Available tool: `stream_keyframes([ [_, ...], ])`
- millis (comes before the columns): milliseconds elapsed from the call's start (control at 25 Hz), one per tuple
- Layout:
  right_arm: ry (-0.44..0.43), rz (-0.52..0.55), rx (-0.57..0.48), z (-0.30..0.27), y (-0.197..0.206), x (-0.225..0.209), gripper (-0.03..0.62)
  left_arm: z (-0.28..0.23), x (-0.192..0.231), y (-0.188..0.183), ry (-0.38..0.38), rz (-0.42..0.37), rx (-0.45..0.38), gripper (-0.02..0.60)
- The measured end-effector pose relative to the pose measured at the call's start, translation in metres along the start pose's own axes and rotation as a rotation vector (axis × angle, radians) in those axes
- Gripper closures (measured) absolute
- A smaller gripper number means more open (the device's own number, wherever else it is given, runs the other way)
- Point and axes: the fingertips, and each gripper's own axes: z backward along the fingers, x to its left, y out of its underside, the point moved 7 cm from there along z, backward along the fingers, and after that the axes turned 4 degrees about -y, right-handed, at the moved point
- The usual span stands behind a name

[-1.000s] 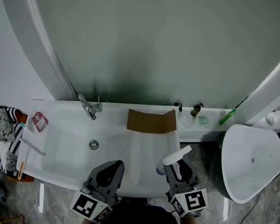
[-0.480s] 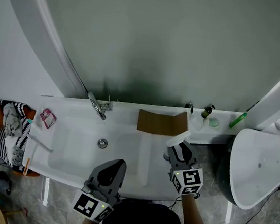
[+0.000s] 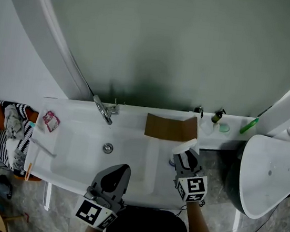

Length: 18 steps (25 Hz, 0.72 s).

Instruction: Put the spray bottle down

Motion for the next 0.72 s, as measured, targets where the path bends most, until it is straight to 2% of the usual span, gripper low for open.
stream_keyframes([
  [440, 0.029, -0.018, 0.005, 0.022, 0.007, 0.001, 0.448, 0.000, -0.004, 0.003, 0.028, 0.000, 0.009, 0.580],
  [720, 0.002, 0.003, 0.021, 0.024, 0.008, 0.003, 0.448, 0.006, -0.011, 0.002, 0.028, 0.005, -0.006, 0.580],
])
